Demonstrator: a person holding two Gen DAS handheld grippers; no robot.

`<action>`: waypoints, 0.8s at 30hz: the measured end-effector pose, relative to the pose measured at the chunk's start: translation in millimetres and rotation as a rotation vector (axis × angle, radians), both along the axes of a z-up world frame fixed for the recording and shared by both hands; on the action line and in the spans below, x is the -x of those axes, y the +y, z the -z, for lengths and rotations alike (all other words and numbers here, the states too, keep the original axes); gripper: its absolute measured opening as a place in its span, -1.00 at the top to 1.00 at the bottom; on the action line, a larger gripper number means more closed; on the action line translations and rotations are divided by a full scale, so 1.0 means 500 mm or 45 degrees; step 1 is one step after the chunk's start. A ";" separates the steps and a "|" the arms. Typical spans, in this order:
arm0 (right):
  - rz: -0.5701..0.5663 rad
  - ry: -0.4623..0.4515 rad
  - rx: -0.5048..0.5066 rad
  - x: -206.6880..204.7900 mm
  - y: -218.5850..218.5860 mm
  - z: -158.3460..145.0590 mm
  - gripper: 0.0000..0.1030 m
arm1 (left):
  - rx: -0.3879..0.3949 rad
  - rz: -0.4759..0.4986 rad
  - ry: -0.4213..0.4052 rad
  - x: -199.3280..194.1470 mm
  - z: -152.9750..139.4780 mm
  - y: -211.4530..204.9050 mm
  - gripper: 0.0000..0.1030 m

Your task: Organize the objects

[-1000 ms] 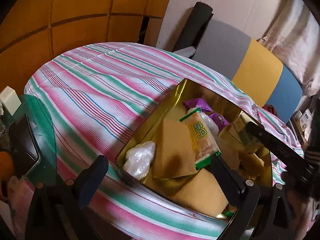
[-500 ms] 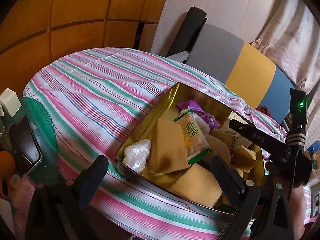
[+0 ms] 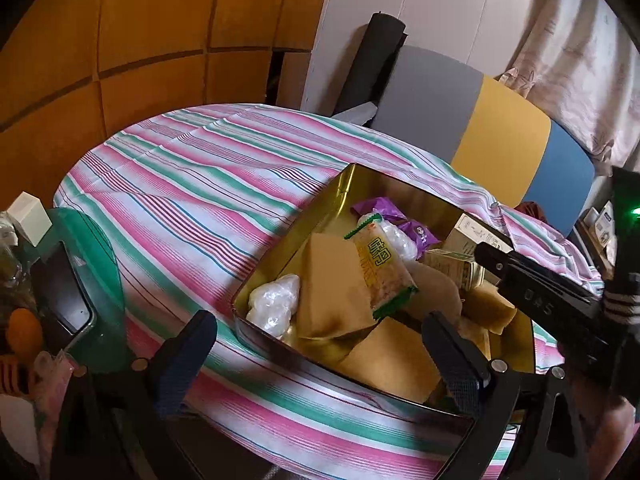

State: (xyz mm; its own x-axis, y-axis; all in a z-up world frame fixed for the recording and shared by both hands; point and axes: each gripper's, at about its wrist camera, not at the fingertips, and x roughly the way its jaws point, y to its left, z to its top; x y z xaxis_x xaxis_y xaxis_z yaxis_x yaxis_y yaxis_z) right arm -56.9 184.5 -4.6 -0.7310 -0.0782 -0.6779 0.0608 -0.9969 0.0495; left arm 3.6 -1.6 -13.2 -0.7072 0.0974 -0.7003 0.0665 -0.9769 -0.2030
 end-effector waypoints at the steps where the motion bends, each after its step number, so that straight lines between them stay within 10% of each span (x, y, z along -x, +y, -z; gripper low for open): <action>1: 0.009 0.012 -0.014 -0.008 -0.002 -0.004 0.09 | 0.006 -0.003 0.001 -0.001 -0.001 0.000 -1.00; 7: 0.084 0.053 -0.035 -0.049 -0.002 -0.023 -0.37 | 0.023 -0.020 0.006 -0.004 -0.007 -0.002 -1.00; 24: 0.230 -0.006 0.020 -0.138 0.025 -0.016 -0.38 | 0.170 -0.065 0.028 -0.017 -0.029 0.020 -1.00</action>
State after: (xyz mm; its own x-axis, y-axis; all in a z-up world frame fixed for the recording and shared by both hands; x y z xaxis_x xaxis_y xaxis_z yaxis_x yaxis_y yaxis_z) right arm 11.8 197.0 3.2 -0.7311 0.0435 -0.6808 -0.1194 -0.9907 0.0650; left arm 12.1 8.6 1.5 -0.7241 -0.0324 -0.6889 0.1141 -0.9908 -0.0732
